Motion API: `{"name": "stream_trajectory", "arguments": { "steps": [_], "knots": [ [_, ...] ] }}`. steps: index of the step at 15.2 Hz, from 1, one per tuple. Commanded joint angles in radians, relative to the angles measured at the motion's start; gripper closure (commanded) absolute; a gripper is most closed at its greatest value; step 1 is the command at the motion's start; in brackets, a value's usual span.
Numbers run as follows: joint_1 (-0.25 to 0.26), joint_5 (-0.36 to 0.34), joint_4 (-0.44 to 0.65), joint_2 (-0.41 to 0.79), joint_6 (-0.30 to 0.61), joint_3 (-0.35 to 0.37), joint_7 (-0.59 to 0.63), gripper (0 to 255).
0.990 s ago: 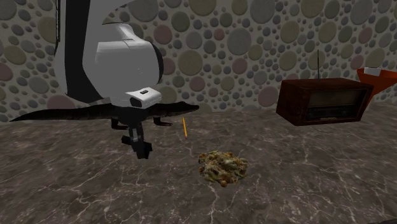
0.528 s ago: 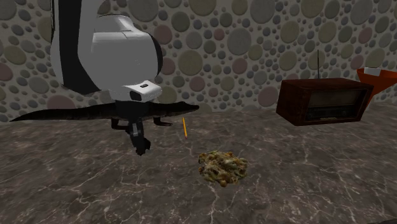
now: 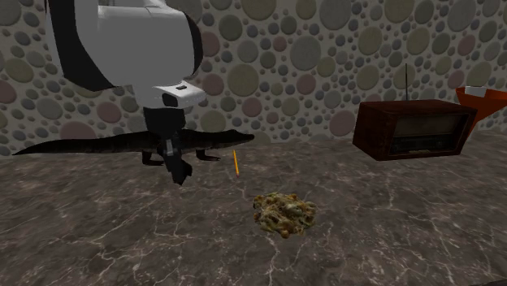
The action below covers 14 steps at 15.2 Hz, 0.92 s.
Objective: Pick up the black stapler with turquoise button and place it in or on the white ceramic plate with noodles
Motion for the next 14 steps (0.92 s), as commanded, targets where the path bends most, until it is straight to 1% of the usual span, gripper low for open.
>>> {"name": "stream_trajectory", "arguments": {
  "steps": [1, 9, 11, 14],
  "knots": [
    [-0.006, 0.023, 0.013, -0.02, -0.026, 0.008, -0.016, 255],
    [-0.024, 0.093, 0.059, -0.088, -0.113, 0.023, -0.067, 255],
    [-0.063, 0.145, 0.009, -0.147, -0.097, 0.009, -0.144, 255],
    [-0.104, 0.214, -0.058, -0.225, -0.079, -0.028, -0.259, 255]
  ]
}}
